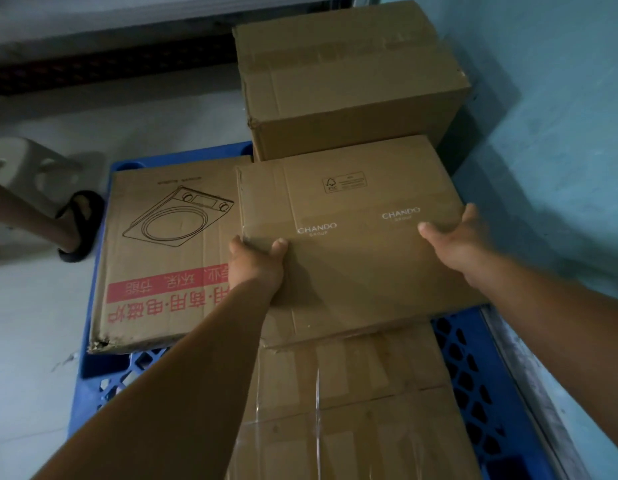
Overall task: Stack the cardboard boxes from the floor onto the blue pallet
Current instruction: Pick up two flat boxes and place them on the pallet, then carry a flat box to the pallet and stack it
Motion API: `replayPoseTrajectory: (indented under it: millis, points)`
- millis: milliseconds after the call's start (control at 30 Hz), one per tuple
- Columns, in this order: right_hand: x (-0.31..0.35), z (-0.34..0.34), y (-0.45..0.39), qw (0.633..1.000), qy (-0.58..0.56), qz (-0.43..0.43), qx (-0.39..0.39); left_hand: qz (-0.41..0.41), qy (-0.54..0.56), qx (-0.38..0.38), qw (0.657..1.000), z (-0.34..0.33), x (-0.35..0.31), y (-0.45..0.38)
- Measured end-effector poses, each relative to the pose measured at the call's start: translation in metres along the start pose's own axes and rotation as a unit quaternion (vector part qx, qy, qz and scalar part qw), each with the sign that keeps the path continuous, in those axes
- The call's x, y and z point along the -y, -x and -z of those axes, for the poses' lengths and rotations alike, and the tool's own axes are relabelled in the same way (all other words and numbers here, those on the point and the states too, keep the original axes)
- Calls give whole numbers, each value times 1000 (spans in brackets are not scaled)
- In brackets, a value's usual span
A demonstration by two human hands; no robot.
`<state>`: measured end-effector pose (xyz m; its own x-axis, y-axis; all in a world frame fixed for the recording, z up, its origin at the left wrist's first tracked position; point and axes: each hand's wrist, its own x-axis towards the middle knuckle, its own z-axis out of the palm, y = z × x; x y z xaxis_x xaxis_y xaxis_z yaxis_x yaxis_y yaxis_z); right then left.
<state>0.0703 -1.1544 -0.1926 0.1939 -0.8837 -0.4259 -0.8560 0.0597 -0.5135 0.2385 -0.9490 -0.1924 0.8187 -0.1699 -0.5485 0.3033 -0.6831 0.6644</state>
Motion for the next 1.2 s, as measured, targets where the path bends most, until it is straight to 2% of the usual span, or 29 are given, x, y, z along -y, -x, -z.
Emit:
replayPoseTrajectory:
  millis: [133,300,433,600,867,1033,1200]
  points:
    - [0,-2,44,999,4,15,-30,-34,-6,1,999,0,5,16]
    - [1,-1,109,993,-116,-21,-20,-75,9,19,997,9,17,53]
    - [-7,-4,169,976,-213,-41,-9,-95,16,92,991,29,31,101]
    - [-27,2,247,967,-250,-38,-33,-112,77,171,976,56,57,159]
    - [-103,5,368,927,-333,-148,-85,-128,32,281,951,80,121,259]
    - [-169,7,427,903,-361,-211,-98,-138,-23,368,919,73,167,315]
    - [-236,3,477,865,-413,-252,-134,-163,-87,414,891,60,205,367]
